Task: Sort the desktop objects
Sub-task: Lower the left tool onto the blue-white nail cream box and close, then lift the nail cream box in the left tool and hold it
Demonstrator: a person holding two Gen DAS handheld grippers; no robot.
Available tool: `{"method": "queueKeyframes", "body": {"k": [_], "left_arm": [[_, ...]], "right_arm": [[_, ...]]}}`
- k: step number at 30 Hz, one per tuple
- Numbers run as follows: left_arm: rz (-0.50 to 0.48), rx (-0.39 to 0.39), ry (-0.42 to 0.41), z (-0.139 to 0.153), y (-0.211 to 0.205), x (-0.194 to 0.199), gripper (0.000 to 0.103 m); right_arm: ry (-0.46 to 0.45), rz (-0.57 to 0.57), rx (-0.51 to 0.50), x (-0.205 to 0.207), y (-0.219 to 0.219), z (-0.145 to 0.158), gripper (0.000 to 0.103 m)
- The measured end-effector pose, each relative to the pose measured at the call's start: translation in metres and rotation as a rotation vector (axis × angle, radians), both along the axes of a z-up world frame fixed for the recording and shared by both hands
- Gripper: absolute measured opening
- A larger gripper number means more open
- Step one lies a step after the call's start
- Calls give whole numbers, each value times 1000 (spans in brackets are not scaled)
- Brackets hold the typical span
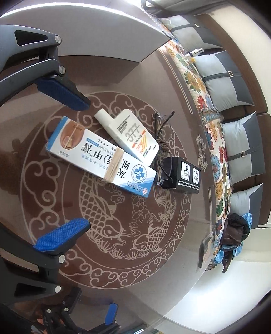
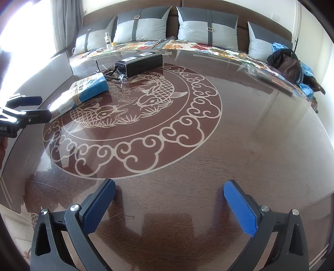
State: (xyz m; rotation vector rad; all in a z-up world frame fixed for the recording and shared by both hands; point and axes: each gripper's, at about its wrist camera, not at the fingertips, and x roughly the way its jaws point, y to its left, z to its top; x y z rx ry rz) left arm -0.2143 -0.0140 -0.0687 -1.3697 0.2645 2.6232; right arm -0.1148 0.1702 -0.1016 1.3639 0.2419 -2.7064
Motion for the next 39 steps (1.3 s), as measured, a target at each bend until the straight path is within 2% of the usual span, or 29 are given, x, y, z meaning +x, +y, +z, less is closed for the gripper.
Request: {"method": "queueKeyframes", "body": {"k": [3, 5, 7, 9, 11, 12, 15, 21, 27, 32, 36, 38, 39], "left_arm": [[15, -88, -9, -10, 16, -22, 103], [7, -119, -38, -19, 25, -33, 103], [-22, -119, -49, -24, 32, -36, 103], [-64, -77, -70, -23, 36, -36, 102], [-89, -82, -40, -19, 40, -31, 82], [-88, -103, -19, -16, 43, -28, 64], [-85, -88, -8, -11, 39, -22, 47], [31, -69, 5, -13, 26, 3, 46], [176, -5, 4, -13, 11, 68, 46], [260, -18, 32, -16, 0, 123, 47], [303, -27, 15, -23, -13, 130, 49], [322, -16, 16, -26, -19, 129, 57], [333, -19, 10, -27, -21, 126, 63]], "right_arm": [[0, 0, 0, 0, 0, 0, 103], [0, 0, 0, 0, 0, 0, 103], [0, 0, 0, 0, 0, 0, 103], [0, 0, 0, 0, 0, 0, 103], [0, 0, 0, 0, 0, 0, 103], [0, 0, -1, 0, 0, 0, 103], [0, 0, 0, 0, 0, 0, 103], [2, 0, 2, 0, 0, 0, 103], [2, 0, 2, 0, 0, 0, 103], [2, 0, 2, 0, 0, 0, 103], [2, -1, 2, 0, 0, 0, 103], [3, 0, 2, 0, 0, 0, 103], [3, 0, 2, 0, 0, 0, 103]]}}
